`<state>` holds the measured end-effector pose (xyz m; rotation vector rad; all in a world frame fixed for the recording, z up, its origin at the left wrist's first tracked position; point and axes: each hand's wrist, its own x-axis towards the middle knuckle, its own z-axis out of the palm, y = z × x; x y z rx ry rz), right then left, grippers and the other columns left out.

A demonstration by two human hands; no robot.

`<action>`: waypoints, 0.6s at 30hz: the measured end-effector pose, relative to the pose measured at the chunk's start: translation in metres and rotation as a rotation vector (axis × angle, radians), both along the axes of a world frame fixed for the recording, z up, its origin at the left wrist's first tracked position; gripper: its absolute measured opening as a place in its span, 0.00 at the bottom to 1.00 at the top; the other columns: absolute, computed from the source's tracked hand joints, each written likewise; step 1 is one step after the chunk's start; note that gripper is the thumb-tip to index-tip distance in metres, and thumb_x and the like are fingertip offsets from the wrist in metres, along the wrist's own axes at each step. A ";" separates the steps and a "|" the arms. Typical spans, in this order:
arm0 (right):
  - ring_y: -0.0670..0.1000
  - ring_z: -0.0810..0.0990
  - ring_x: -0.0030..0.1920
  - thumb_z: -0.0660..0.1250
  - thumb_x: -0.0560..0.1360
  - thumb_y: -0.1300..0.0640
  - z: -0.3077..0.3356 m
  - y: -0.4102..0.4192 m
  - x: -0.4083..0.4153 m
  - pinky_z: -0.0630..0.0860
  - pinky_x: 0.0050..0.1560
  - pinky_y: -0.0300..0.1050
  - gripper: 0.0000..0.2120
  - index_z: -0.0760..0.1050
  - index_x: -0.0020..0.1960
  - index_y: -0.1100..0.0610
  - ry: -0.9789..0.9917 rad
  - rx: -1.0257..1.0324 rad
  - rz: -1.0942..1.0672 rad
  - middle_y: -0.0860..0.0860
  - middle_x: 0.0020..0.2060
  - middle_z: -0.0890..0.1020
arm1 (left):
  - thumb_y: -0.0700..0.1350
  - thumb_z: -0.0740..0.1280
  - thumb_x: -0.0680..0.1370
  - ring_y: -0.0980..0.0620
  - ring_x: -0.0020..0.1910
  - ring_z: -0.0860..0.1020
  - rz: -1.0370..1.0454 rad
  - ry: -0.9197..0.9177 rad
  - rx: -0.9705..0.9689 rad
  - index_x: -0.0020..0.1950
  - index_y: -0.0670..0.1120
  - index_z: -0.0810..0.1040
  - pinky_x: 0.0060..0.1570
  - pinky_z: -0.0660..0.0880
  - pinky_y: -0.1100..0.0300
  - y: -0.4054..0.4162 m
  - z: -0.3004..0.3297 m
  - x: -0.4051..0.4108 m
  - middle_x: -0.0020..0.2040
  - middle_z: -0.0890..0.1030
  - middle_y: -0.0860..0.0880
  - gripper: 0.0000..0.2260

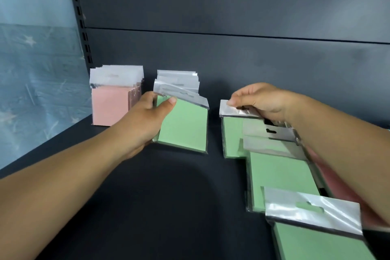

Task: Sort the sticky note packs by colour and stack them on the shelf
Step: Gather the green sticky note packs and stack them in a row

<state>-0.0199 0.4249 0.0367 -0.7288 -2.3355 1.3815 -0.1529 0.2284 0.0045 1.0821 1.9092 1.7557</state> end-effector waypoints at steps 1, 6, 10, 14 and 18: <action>0.42 0.68 0.24 0.69 0.72 0.63 0.008 -0.002 0.001 0.66 0.29 0.33 0.08 0.76 0.35 0.56 0.059 -0.008 0.005 0.45 0.21 0.74 | 0.52 0.59 0.79 0.70 0.43 0.75 0.014 0.031 -0.015 0.59 0.50 0.68 0.43 0.74 0.72 0.000 -0.001 0.000 0.49 0.74 0.60 0.10; 0.40 0.70 0.23 0.67 0.72 0.64 0.050 -0.014 0.005 0.67 0.26 0.29 0.19 0.79 0.24 0.54 0.238 0.009 0.165 0.44 0.21 0.75 | 0.55 0.54 0.80 0.56 0.44 0.73 0.122 0.183 -0.079 0.61 0.52 0.66 0.41 0.68 0.61 0.001 -0.005 0.004 0.47 0.74 0.54 0.12; 0.39 0.71 0.23 0.65 0.72 0.65 0.069 -0.034 0.005 0.69 0.29 0.28 0.20 0.79 0.23 0.54 0.284 0.001 0.266 0.44 0.21 0.75 | 0.54 0.53 0.81 0.51 0.57 0.70 0.154 0.088 -0.008 0.67 0.50 0.65 0.55 0.64 0.59 0.007 -0.009 0.003 0.56 0.71 0.52 0.17; 0.43 0.73 0.24 0.68 0.65 0.61 0.069 -0.047 -0.003 0.73 0.28 0.32 0.08 0.78 0.28 0.56 0.235 -0.125 0.296 0.48 0.24 0.77 | 0.58 0.55 0.79 0.48 0.53 0.72 0.135 -0.162 0.063 0.62 0.49 0.70 0.54 0.67 0.53 0.012 -0.012 0.002 0.51 0.74 0.49 0.18; 0.43 0.72 0.24 0.70 0.70 0.63 0.046 -0.057 -0.023 0.72 0.29 0.34 0.07 0.76 0.35 0.56 0.093 -0.069 0.152 0.47 0.23 0.76 | 0.62 0.58 0.76 0.49 0.43 0.83 -0.059 -0.385 0.112 0.49 0.50 0.77 0.43 0.79 0.53 0.007 -0.004 0.017 0.45 0.84 0.49 0.18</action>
